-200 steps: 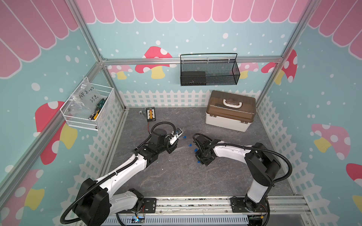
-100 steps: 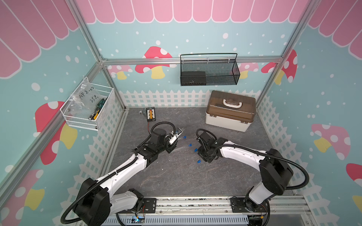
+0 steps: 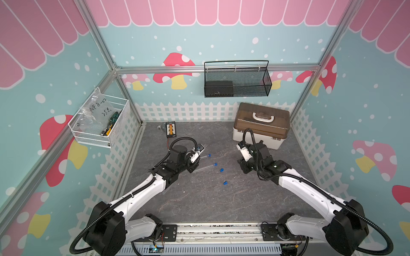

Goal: Insert stoppers into test tubes
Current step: Pick up the stopper from the center of the board.

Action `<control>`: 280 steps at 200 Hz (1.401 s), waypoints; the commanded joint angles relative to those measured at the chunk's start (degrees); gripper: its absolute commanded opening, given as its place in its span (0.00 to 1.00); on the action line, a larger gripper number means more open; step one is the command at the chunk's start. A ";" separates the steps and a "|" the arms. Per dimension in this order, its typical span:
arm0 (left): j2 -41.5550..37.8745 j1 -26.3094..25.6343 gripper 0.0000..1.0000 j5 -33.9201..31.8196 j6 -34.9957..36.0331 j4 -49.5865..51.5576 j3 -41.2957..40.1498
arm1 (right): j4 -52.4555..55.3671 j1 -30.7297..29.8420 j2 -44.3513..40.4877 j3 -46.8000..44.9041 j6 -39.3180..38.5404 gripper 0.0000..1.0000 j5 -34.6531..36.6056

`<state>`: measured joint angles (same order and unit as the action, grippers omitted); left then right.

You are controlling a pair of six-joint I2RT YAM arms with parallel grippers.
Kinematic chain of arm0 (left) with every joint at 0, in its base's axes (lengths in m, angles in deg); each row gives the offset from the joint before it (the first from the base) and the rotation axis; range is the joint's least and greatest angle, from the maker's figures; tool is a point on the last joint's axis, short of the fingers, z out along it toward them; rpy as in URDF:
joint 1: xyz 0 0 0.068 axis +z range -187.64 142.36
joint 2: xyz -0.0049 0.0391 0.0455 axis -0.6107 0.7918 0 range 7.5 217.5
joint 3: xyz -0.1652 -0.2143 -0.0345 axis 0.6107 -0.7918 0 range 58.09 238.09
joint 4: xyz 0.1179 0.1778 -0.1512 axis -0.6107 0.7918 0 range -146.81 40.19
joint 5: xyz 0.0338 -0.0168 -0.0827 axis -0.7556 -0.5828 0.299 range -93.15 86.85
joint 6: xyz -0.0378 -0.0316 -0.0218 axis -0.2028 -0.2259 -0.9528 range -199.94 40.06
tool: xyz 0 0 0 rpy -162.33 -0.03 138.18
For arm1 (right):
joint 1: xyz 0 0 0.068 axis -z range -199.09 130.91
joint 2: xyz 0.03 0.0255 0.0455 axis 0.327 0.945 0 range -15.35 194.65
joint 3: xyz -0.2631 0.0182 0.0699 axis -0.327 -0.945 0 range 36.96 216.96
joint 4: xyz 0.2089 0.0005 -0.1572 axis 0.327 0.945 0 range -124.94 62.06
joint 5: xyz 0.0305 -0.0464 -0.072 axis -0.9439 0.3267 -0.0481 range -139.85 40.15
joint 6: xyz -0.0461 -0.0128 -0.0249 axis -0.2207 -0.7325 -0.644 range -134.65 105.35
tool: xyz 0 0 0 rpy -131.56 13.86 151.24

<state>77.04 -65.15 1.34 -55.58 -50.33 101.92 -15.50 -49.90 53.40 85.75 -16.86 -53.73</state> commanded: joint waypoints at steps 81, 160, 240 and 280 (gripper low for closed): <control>1.26 6.05 0.00 4.30 -6.78 -4.72 -1.44 | 6.89 -3.61 16.93 3.04 -59.01 0.57 -20.53; 1.21 6.67 0.00 4.68 -6.55 -4.99 -1.69 | 8.25 -4.49 25.70 5.97 -59.53 0.46 -18.53; 1.13 6.68 0.00 5.81 -6.24 -5.04 -1.83 | 14.53 -5.29 33.21 12.60 -60.77 0.39 -18.55; 0.95 6.71 0.00 5.72 -6.07 -4.99 -1.83 | 15.37 -5.79 34.65 13.10 -61.37 0.35 -16.49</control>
<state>77.98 -58.77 6.10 -61.72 -54.55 100.70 -3.24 -55.03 86.71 97.93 -75.97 -70.60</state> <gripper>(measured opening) 0.174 0.360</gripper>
